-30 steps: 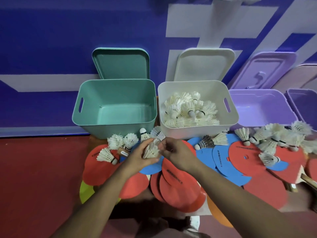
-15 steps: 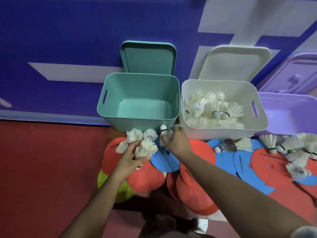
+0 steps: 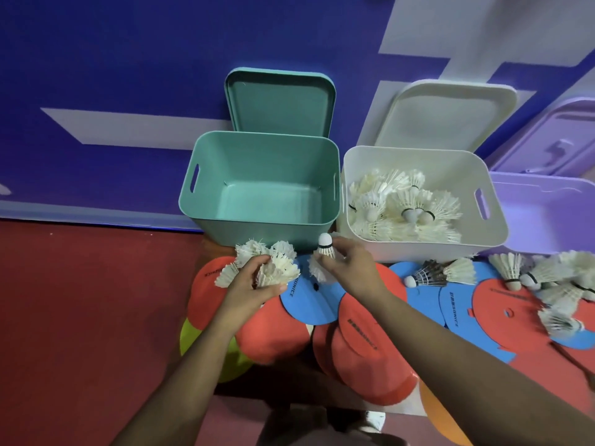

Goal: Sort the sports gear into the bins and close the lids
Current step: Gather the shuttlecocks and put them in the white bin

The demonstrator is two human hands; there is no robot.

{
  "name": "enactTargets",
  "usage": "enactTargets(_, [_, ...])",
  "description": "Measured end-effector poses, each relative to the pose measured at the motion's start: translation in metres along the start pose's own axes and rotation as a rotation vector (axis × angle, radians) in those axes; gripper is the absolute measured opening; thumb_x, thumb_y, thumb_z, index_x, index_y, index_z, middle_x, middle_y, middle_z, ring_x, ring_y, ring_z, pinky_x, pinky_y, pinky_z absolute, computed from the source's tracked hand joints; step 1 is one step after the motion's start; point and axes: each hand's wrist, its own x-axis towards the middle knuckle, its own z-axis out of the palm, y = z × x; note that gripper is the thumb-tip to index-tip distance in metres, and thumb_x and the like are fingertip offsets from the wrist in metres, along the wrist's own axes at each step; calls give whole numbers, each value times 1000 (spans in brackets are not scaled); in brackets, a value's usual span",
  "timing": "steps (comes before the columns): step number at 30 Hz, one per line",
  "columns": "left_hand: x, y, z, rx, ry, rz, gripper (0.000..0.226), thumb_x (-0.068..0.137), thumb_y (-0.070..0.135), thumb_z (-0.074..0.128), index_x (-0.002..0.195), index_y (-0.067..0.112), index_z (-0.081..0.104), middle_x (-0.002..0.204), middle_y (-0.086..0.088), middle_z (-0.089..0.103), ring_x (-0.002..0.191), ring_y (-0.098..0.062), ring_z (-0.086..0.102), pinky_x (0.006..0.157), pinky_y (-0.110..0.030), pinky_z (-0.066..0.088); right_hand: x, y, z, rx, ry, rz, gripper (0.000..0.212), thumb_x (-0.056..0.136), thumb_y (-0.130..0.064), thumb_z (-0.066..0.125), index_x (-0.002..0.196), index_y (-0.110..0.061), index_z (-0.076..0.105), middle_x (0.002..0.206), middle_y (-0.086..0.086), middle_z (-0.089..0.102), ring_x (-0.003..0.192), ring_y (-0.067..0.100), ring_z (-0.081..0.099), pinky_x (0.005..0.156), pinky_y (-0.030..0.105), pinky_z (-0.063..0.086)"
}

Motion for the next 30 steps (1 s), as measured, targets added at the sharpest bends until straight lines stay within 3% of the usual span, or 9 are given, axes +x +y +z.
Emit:
enactTargets(3, [3,17,8,42,-40,32,56,67,29,86,109,49,55,120,18,60,107,8,57,100,-27,45,-22,-16,-35,167,-21,-35,9,88,-28,70,90,-37,70,79,-19,66,78,-1,59,70,17,43])
enactTargets(6, [10,37,19,58,-108,66,61,62,41,86,113,51,55,123,14,62,114,-4,58,104,-37,45,-36,-26,-71,326,-34,11,21,88,-33,71,70,-30,61,64,-12,44,66,9,42,64,24,33])
enactTargets(10, [17,75,50,88,-221,137,61,63,39,85,117,44,56,119,8,66,113,-13,62,103,-47,46,-33,-25,-124,734,68,171,47,81,-31,71,88,9,48,81,16,45,78,27,46,66,37,40])
enactTargets(13, [23,108,81,106,-294,191,62,66,41,85,120,45,55,123,9,64,116,-11,60,105,-44,45,-24,-17,-154,945,104,308,40,77,-30,66,98,4,61,92,19,50,90,34,52,81,45,45])
enactTargets(16, [31,136,114,115,-319,229,68,59,50,86,119,48,55,127,10,60,120,-12,56,107,-43,44,-23,-11,-175,965,119,351,26,81,-26,61,97,-6,67,94,20,57,94,41,62,88,47,50])
enactTargets(19, [35,155,147,147,-301,261,60,67,33,86,118,45,56,119,20,57,109,-9,56,106,-35,43,-22,-6,-192,923,124,356,19,78,-22,59,88,-8,67,85,16,57,82,30,59,78,43,47])
enactTargets(22, [41,166,177,128,-305,273,58,72,24,85,115,50,54,123,27,54,119,-3,52,106,-31,43,-15,2,-215,798,123,302,11,81,-20,59,79,-13,66,76,8,61,73,22,58,70,37,47])
enactTargets(27, [49,180,211,-42,-276,194,55,78,10,79,118,37,54,121,11,61,107,-5,61,84,-18,50,1,16,-261,952,100,186,12,91,-13,55,99,-16,64,91,5,64,88,22,61,82,43,53])
enactTargets(30, [56,188,218,-70,-254,177,55,80,8,76,123,31,51,123,8,61,106,-7,63,82,-20,51,12,20,-280,981,72,147,16,92,-14,55,102,-20,67,91,1,64,86,19,64,88,51,54])
